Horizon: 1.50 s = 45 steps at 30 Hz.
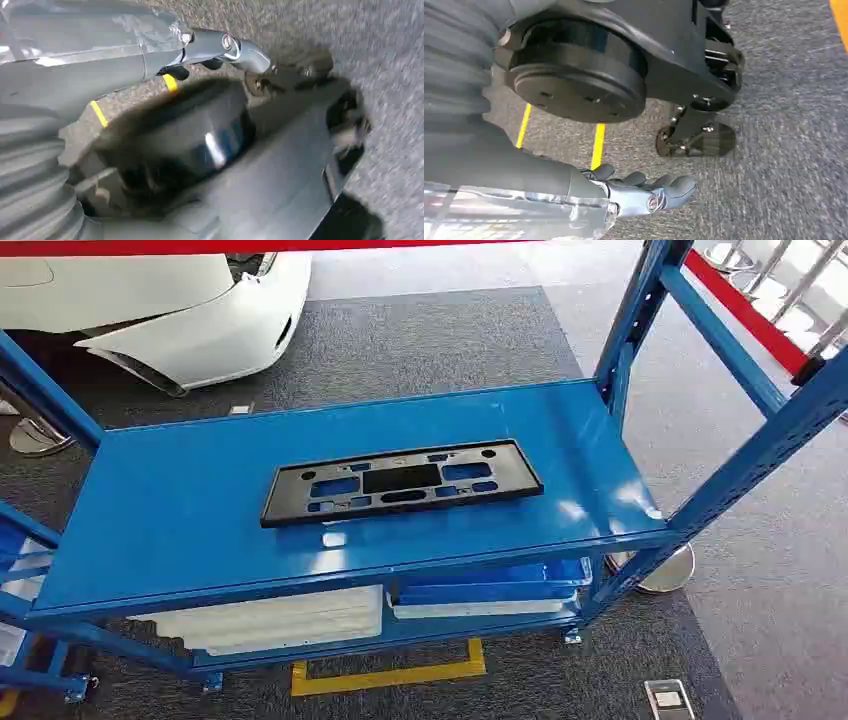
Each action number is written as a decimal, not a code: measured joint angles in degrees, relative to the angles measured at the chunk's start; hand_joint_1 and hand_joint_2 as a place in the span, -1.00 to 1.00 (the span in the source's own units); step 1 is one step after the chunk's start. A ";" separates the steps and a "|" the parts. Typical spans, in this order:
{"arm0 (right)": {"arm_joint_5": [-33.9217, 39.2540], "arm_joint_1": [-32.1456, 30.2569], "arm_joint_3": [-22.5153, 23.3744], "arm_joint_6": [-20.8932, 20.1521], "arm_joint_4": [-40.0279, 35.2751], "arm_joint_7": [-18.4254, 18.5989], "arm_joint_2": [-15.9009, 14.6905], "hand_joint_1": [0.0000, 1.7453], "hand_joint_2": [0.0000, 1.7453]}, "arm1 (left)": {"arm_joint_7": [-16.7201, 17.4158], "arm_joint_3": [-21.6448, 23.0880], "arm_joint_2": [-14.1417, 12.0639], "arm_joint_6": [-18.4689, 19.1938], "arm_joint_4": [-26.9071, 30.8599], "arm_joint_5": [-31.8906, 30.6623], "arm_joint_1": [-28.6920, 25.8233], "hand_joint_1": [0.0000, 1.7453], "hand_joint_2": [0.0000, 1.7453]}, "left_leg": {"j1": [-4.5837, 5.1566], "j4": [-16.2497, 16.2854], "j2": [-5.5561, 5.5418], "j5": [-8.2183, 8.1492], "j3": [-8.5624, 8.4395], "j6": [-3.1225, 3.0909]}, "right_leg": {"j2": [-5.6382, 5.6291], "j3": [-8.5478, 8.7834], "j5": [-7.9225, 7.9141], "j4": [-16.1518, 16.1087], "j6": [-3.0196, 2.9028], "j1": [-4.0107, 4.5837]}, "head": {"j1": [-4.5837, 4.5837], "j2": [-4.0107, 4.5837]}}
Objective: Take the parts from the cabinet and place them on the table.
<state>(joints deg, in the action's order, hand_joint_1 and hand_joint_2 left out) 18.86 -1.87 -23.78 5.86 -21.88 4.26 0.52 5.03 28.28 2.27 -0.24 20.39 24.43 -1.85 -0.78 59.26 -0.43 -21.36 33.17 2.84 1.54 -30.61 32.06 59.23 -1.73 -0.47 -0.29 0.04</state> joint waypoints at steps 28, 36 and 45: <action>32.90 6.85 -13.80 23.59 6.93 -10.01 -4.81 -1.00 -1.00 | 5.07 30.87 -0.02 -5.42 -4.88 22.21 7.32 -1.00 -1.00 | 0.23 0.00 -0.01 0.00 -0.02 -0.06 | 0.03 0.01 -0.01 -0.01 0.03 -0.24 | -0.06 0.00; 40.97 9.70 -13.12 29.97 11.35 -19.24 -7.19 -1.00 -1.00 | 3.76 36.44 -2.32 -3.54 -5.36 27.08 7.95 -1.00 -1.00 | 0.21 0.00 0.00 0.00 -0.03 -0.07 | 0.03 0.01 -0.01 -0.01 0.03 -0.23 | -0.02 -0.02; 43.20 13.99 -9.69 33.03 14.03 -35.64 -8.59 -1.00 1.00 | 3.00 41.16 -4.04 -2.56 -5.79 29.05 8.41 -1.00 -1.00 | 0.20 -0.01 0.00 0.02 -0.04 -0.07 | 0.03 0.02 -0.02 0.00 0.03 -0.21 | -0.11 0.00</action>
<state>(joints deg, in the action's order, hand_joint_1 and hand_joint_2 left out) 62.06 12.12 -33.47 38.88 -7.85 -31.38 -8.06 8.02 69.44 -1.77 -2.80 14.60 53.48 6.56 -0.58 59.25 -0.43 -21.35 33.12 2.77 1.56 -30.58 32.04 59.23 -1.70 -0.68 -0.39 0.04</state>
